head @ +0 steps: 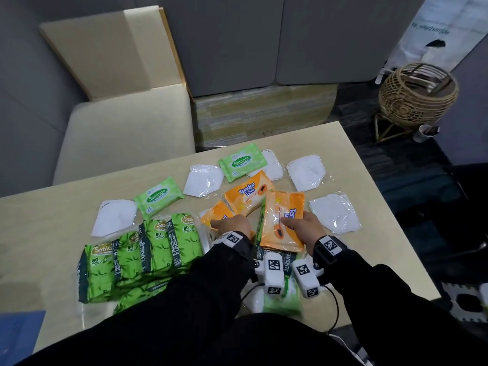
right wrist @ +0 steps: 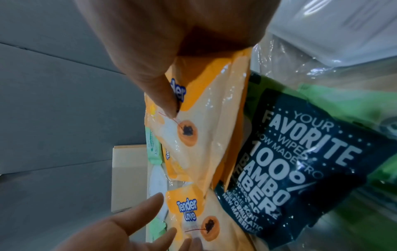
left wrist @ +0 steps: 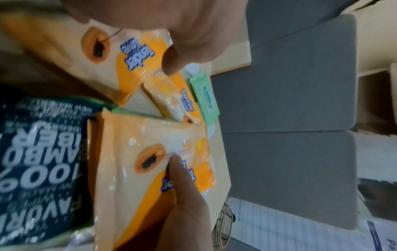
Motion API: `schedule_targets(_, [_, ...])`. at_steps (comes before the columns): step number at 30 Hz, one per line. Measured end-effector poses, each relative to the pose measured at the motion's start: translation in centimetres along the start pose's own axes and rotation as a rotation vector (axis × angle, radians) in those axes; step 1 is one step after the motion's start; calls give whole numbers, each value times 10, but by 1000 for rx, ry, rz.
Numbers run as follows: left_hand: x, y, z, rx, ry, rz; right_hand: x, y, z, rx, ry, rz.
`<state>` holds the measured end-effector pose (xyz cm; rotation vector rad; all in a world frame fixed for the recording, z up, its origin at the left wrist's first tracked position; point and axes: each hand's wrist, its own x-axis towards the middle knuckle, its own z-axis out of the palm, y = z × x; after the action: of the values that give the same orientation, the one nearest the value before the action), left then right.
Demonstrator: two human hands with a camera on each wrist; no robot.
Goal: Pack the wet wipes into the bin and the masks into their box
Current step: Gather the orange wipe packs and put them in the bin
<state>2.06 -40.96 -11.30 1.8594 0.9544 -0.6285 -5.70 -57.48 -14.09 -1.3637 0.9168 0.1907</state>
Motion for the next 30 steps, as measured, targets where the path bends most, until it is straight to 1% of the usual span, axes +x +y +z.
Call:
schedule_targets(2, [-3,-6,5,134,-14,18,1,1,-1,2,-5,1])
schedule_targets(4, [0,-9,10,258,20,68,2,2,-2,-12,-1,-8])
schedule_targets(7, [8,-12,6,438,-6,182,2,6,-1,-46,15,-46])
schedule_targets(9, [12,-17,2,397,3,212,3,8,-1,-72,21,-62])
schedule_targets(14, [4,-29,-7,225,29,157,3,9,-2,-68,20,-64])
schedule_targets(16, [4,-24,-9,260,15,146,4,10,-2,-65,18,-60])
schedule_targets(19, [7,-14,-8,386,-29,183,4,10,-1,-66,13,-55])
schedule_targets(21, [3,-8,-3,342,-10,236,5,10,-1,-77,11,-62])
schedule_targets(26, [-18,19,1,-25,75,411,5,11,-2,-82,-7,-65])
schedule_targets(27, [-20,27,1,-72,66,439,5,12,-3,-75,-8,-67])
schedule_targets(28, [-22,33,3,-114,28,452,5,13,-2,-68,-7,-65])
schedule_targets(30, [-23,38,8,-140,-124,446,5,12,-2,-51,-5,-63])
